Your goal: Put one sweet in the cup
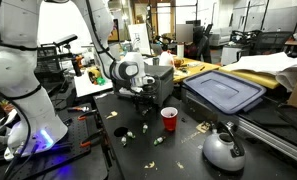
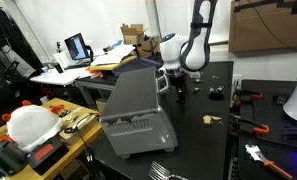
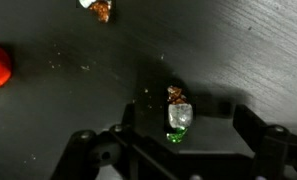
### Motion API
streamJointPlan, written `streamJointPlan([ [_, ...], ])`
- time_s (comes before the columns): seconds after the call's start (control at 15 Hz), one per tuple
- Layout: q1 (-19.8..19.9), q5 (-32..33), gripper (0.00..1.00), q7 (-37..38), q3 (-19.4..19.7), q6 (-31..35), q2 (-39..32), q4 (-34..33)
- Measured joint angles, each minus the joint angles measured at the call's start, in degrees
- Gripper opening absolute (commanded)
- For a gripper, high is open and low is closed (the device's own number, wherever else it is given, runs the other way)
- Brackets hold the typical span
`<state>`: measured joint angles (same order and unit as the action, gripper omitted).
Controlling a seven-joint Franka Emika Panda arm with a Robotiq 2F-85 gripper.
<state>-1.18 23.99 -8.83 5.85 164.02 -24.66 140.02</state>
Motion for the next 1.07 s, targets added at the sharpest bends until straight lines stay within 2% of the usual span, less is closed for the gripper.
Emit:
streamJointPlan([
  [0.47, 3.0, -2.1, 1.00, -4.3, -1.2, 0.0, -2.7, -2.9],
  [0.6, 4.2, -3.7, 0.72, -5.7, -2.4, 0.0, -2.9, -3.1],
  [1.07, 7.7, -8.0, 0.19, -9.1, -5.7, -0.1, -2.8, -3.7],
])
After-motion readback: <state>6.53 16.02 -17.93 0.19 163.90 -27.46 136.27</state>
